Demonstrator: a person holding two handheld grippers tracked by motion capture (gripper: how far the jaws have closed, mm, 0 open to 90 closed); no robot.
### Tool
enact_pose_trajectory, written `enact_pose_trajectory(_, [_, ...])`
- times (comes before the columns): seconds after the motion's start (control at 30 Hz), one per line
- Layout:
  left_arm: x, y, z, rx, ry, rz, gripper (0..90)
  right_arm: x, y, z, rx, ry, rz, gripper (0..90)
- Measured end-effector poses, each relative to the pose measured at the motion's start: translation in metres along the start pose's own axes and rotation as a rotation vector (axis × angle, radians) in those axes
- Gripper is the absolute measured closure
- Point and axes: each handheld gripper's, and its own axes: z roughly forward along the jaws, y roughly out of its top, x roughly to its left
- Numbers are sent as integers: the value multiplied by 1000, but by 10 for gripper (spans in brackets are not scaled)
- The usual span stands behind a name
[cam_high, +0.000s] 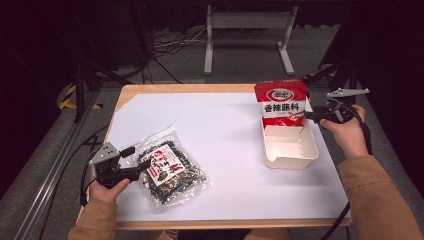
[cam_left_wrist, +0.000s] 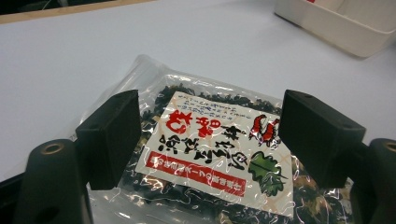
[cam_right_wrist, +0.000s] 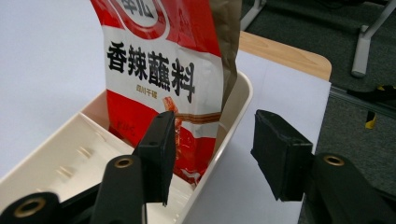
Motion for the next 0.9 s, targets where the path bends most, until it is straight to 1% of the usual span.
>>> enact_pose_trajectory(0.1, [0, 3, 1, 6, 8, -10, 218, 2, -2, -10, -38, 19, 33, 450])
enact_pose_trajectory(0.17, [0, 4, 1, 12, 7, -14, 217, 5, -4, -16, -68, 42, 59, 444])
enact_pose_trajectory(0.23, [-1, 5, 1, 10, 10, -6, 217, 9, -5, -23, -84, 59, 63, 446])
enact_pose_trajectory(0.3, [-1, 5, 0, 12, 6, -13, 216, 14, -6, -29, -103, 77, 58, 454])
enact_pose_trajectory(0.37, [0, 7, 0, 12, 3, -15, 214, 20, -7, -35, -124, 98, 44, 462])
enact_pose_trajectory(0.43, [0, 8, 0, 8, 4, -8, 210, 27, -7, -40, -141, 119, 35, 464])
enact_pose_trajectory(0.53, [1, 9, 0, 17, 1, 3, 200, 37, -8, -47, -165, 146, 18, 464])
enact_pose_trajectory(0.6, [1, 11, 0, 28, -4, 0, 193, 44, -9, -51, -179, 164, 4, 464])
enact_pose_trajectory(0.63, [2, 12, -1, 33, -4, 4, 191, 47, -9, -52, -183, 171, -1, 464])
enact_pose_trajectory(0.67, [2, 12, -1, 33, -4, 4, 187, 47, -9, -52, -183, 171, -1, 464])
enact_pose_trajectory(0.7, [3, 13, -1, 37, -4, 12, 187, 50, -10, -53, -185, 179, -6, 464])
enact_pose_trajectory(0.73, [4, 16, -1, 52, -6, 11, 181, 53, -11, -53, -187, 184, -18, 463])
enact_pose_trajectory(0.77, [4, 16, -1, 52, -6, 11, 173, 53, -11, -53, -187, 184, -18, 463])
enact_pose_trajectory(0.8, [5, 17, -1, 62, -2, 13, 173, 60, -12, -53, -191, 189, -42, 457])
enact_pose_trajectory(0.9, [6, 20, -1, 80, 15, 15, 168, 71, -14, -54, -195, 199, -70, 453])
